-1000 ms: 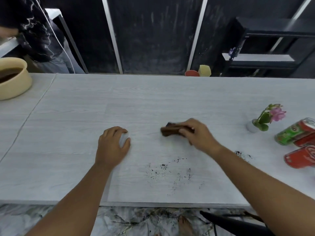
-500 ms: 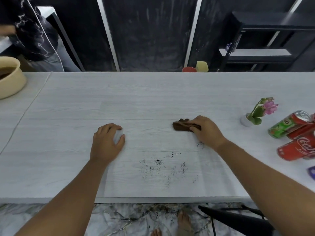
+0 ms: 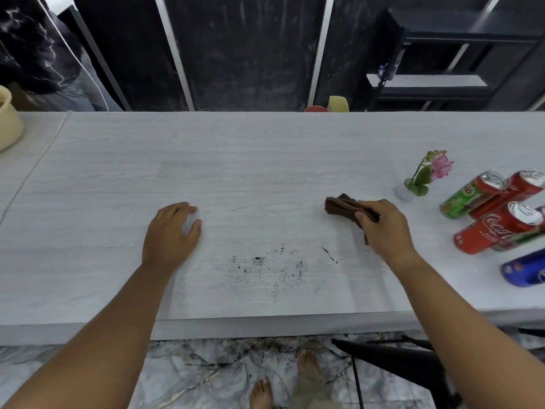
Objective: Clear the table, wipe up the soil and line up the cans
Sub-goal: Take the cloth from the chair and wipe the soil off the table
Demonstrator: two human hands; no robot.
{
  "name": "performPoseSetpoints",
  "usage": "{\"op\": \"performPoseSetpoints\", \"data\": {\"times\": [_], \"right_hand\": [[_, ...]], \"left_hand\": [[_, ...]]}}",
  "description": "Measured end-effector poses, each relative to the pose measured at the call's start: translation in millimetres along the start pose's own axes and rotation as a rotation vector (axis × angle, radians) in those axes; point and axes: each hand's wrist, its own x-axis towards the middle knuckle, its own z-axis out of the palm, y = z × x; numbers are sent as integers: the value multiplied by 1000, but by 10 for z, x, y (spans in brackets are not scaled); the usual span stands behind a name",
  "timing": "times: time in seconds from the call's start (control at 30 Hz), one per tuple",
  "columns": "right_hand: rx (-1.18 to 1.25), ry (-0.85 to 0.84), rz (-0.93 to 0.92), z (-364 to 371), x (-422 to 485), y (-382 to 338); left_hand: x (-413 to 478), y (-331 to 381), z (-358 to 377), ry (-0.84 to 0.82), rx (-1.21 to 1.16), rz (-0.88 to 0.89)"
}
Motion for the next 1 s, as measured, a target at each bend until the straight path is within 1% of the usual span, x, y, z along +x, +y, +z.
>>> {"op": "performPoseSetpoints", "data": {"times": [0.07, 0.13, 0.23, 0.3, 0.37, 0.43, 0.5, 0.57, 0.67, 0.73, 0.8, 0.9, 1.0], "right_hand": [[-66, -53, 22, 12, 19, 104], [-113, -119, -28, 94, -11, 127], [-160, -148, -93, 170, -74, 79], [-204, -210, -173, 189, -183, 16], [-202, -297, -246, 198, -341, -45], [-112, -314, -260, 166, -472, -79], [5, -200, -201, 40, -522, -81], [32, -21, -127, -180, -477, 9], [-39, 177, 29, -579, -356, 329], [-122, 253, 147, -782, -333, 586], [-193, 268, 238, -856, -375, 780], [-243, 233, 331, -751, -496, 889], [-229, 204, 296, -536, -615, 758]], "left_hand": [[-104, 71, -22, -24, -36, -14], [-256, 149, -45, -46, -49, -30], [-531, 215, -64, -76, -35, -45], [-656, 213, -62, -75, -26, -31], [-680, 210, -60, -63, -30, -26], [-660, 211, -58, -41, -33, -30], [-647, 205, -48, -25, -34, -31], [-647, 198, -41, -19, -34, -26], [-647, 197, -36, -5, -34, -26], [-648, 205, -34, 5, -37, -29], [-648, 211, -38, 4, -40, -28], [-650, 230, -53, 0, -37, -25], [-648, 260, -63, 2, -34, -36]]}}
